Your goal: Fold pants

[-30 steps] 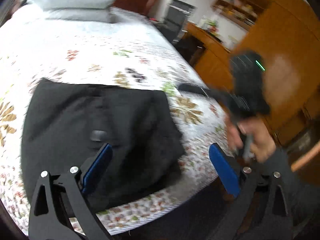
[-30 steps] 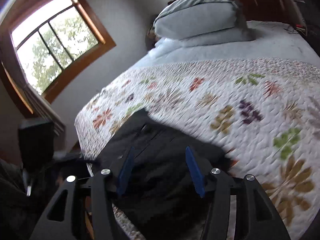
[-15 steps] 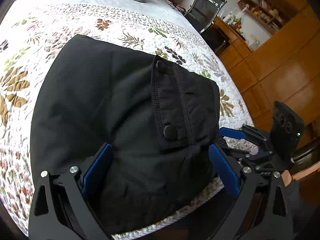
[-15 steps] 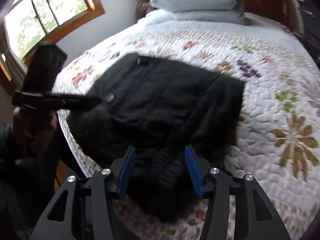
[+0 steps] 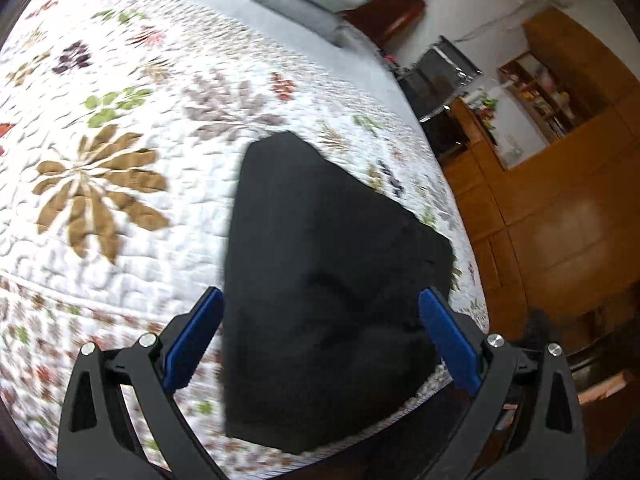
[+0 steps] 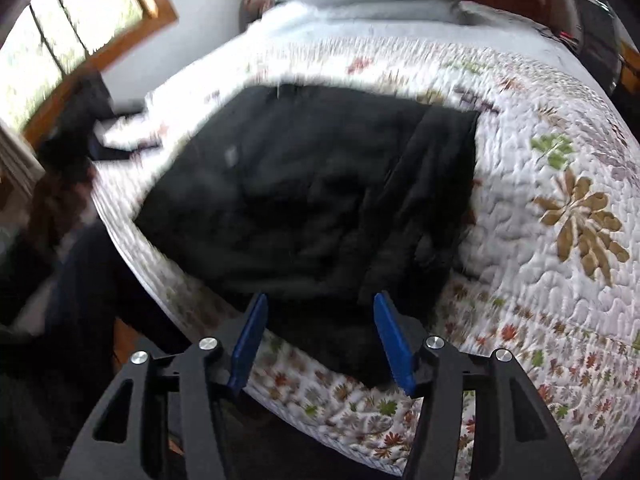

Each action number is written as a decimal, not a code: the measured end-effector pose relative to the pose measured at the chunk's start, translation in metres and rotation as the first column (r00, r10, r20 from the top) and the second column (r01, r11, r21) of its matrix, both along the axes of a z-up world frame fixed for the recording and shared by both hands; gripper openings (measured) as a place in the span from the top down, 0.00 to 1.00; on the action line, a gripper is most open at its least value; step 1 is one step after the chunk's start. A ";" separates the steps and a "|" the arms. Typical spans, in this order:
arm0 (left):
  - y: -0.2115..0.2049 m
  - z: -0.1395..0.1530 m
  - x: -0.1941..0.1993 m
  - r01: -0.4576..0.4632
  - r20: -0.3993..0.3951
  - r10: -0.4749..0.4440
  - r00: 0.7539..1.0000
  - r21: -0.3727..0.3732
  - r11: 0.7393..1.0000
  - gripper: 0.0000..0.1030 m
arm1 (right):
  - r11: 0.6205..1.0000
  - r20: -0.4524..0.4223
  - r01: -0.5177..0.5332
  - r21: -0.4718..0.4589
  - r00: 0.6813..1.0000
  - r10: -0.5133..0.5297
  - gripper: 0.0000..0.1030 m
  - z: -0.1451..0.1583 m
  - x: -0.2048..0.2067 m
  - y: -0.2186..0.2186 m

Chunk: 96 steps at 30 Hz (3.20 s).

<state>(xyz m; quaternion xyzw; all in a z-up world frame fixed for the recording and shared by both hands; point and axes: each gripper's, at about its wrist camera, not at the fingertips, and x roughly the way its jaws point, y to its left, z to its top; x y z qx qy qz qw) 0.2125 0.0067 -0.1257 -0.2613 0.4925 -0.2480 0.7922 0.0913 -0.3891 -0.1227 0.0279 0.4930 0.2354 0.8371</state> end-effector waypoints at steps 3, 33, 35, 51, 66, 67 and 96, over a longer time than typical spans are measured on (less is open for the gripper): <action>0.012 -0.015 0.020 0.022 -0.045 -0.025 0.999 -0.061 0.998 0.05 | 0.999 0.051 0.050 -0.001 0.997 -0.050 0.44 0.021 0.014 -0.006; 0.005 -0.090 0.070 0.180 -0.254 -0.277 0.927 -0.347 0.920 0.04 | 0.716 -0.471 0.400 0.572 0.875 -0.113 0.08 -0.082 0.081 -0.111; 0.002 -0.093 0.071 0.193 -0.265 -0.295 0.918 -0.353 0.916 0.03 | 0.726 -0.475 0.378 0.574 0.876 -0.081 0.08 -0.086 0.086 -0.101; -0.026 -0.099 0.084 0.298 -0.307 -0.379 0.873 -0.279 0.913 0.03 | 0.731 -0.466 0.345 0.589 0.884 -0.042 0.07 -0.091 0.104 -0.081; -0.021 -0.100 0.086 0.284 -0.287 -0.350 0.892 -0.247 0.926 0.45 | 0.766 -0.442 0.290 0.573 0.897 -0.008 0.48 -0.087 0.108 -0.058; -0.021 -0.099 0.085 0.285 -0.282 -0.349 0.894 -0.243 0.927 0.50 | 0.768 -0.433 0.282 0.574 0.902 -0.008 0.51 -0.083 0.108 -0.055; 0.163 -0.069 0.213 0.161 -0.162 -0.183 0.970 -0.137 0.977 0.73 | 0.816 -0.322 0.087 0.572 0.939 0.126 0.62 -0.046 0.308 0.130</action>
